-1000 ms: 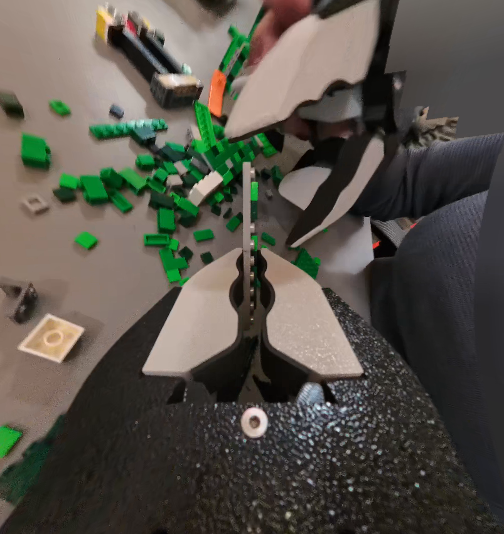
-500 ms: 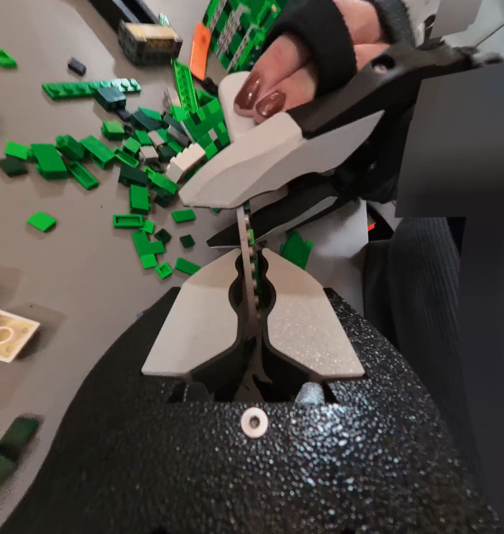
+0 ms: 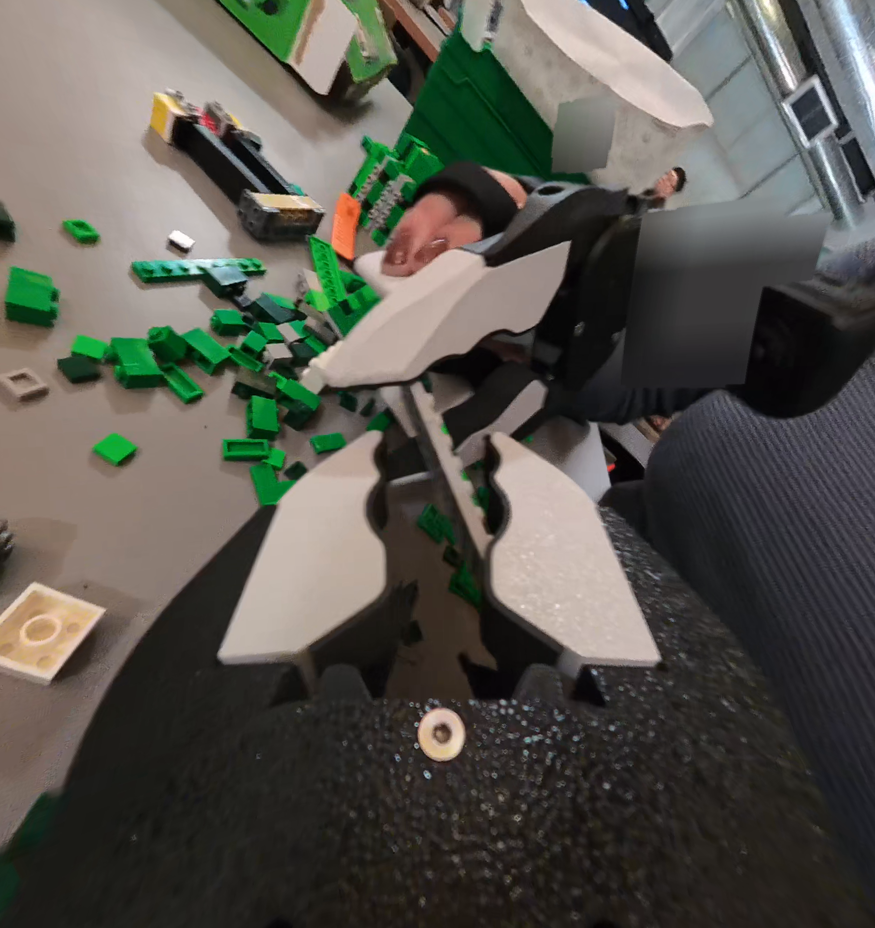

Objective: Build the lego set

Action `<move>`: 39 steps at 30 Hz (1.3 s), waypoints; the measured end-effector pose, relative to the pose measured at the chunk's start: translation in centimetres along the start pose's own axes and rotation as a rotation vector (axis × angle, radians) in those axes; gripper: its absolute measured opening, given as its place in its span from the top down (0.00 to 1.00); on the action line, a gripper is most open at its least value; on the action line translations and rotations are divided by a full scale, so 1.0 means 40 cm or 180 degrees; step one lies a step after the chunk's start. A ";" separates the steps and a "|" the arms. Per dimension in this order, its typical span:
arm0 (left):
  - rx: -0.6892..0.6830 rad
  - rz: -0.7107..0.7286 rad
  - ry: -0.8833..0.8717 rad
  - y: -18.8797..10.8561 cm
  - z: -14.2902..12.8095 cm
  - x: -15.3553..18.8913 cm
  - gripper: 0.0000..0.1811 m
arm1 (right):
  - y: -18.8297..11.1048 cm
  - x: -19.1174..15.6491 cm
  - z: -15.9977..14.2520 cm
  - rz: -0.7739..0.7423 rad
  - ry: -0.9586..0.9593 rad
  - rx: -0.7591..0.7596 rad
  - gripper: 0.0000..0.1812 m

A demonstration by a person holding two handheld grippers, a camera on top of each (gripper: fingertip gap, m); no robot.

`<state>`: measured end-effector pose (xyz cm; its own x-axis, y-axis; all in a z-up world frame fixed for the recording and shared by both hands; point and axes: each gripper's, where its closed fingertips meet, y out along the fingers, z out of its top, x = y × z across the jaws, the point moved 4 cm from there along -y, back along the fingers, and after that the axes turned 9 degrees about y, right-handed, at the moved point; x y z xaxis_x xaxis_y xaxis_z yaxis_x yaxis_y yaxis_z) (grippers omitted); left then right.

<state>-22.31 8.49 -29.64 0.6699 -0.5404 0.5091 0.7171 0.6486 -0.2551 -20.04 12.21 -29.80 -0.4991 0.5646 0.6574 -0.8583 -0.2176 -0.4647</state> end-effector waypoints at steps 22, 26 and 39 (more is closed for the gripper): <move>-0.0363 0.0728 0.0100 -0.006 -0.029 -0.052 0.97 | 0.059 -0.004 -0.039 -0.0476 0.0144 -0.0489 0.69; -0.0389 0.0742 0.0156 -0.008 -0.030 -0.052 0.97 | 0.063 -0.014 -0.039 -0.0377 0.0103 -0.0555 0.74; -0.0383 0.0764 0.0241 -0.013 -0.030 -0.055 0.97 | 0.069 -0.010 -0.037 -0.0405 0.0113 -0.0557 0.74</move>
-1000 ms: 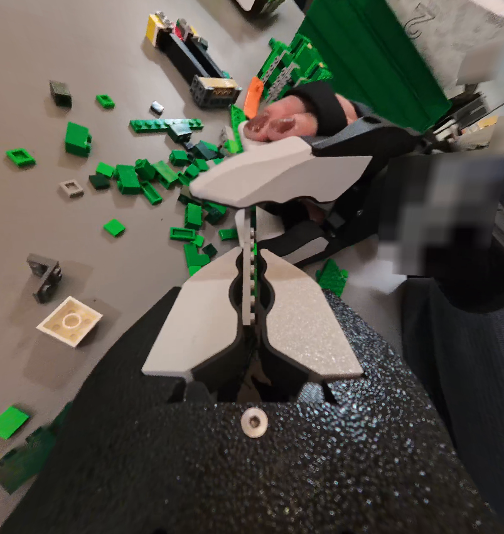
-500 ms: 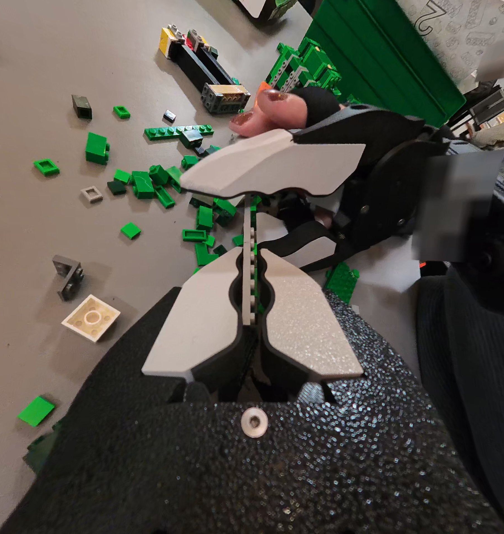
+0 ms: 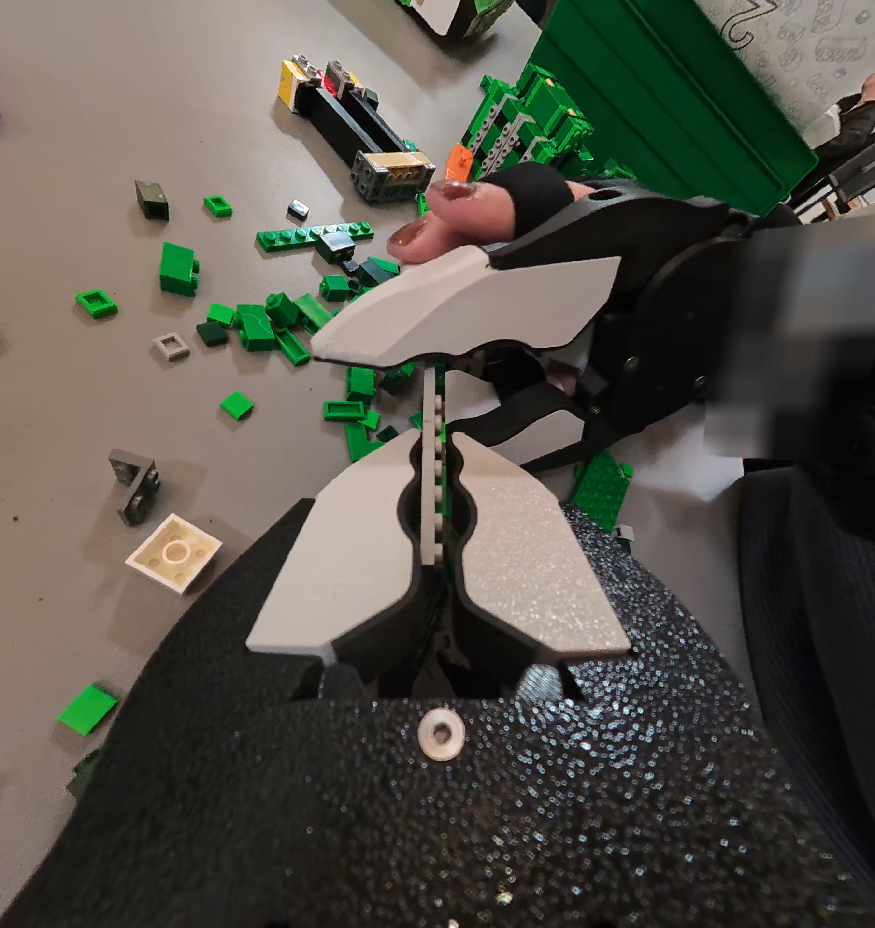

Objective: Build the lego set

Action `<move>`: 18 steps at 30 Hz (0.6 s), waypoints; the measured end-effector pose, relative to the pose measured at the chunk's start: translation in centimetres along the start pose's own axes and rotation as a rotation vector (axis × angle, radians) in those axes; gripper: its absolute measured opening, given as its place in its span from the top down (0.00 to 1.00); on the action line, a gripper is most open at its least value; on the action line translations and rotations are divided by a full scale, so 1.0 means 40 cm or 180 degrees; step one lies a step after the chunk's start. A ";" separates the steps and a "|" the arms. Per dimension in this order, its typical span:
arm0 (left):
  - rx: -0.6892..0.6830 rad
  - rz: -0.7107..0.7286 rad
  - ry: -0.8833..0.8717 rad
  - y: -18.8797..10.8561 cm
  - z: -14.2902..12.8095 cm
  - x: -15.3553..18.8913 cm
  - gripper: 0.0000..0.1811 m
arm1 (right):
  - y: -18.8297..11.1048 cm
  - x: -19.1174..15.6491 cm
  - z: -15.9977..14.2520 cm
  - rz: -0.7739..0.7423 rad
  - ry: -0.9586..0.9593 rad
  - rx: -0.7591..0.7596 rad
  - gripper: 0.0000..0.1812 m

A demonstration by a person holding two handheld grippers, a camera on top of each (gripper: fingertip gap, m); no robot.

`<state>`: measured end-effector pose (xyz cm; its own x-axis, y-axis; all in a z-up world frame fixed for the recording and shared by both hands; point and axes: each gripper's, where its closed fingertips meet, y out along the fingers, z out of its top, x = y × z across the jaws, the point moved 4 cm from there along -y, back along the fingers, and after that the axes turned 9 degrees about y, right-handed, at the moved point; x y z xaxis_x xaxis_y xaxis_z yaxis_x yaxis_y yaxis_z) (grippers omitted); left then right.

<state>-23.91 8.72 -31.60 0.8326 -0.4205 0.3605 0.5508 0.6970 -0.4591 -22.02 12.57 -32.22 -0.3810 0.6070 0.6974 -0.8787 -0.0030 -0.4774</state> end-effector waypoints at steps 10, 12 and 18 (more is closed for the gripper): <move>0.0143 -0.0319 -0.0388 -0.011 0.006 0.005 0.97 | -0.021 0.010 0.003 0.0260 -0.0218 0.0028 0.64; 0.0194 -0.0479 -0.0536 -0.014 0.008 0.010 0.97 | -0.022 0.010 0.004 0.0267 -0.0375 -0.0076 0.64; 0.0303 -0.0773 -0.0528 -0.018 0.018 0.033 0.97 | -0.030 0.011 0.006 0.0300 -0.0538 -0.0340 0.72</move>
<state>-23.23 8.07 -30.22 0.6521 -0.4864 0.5815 0.7180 0.6423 -0.2680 -21.22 12.66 -31.21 -0.5107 0.4662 0.7224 -0.8048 0.0363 -0.5924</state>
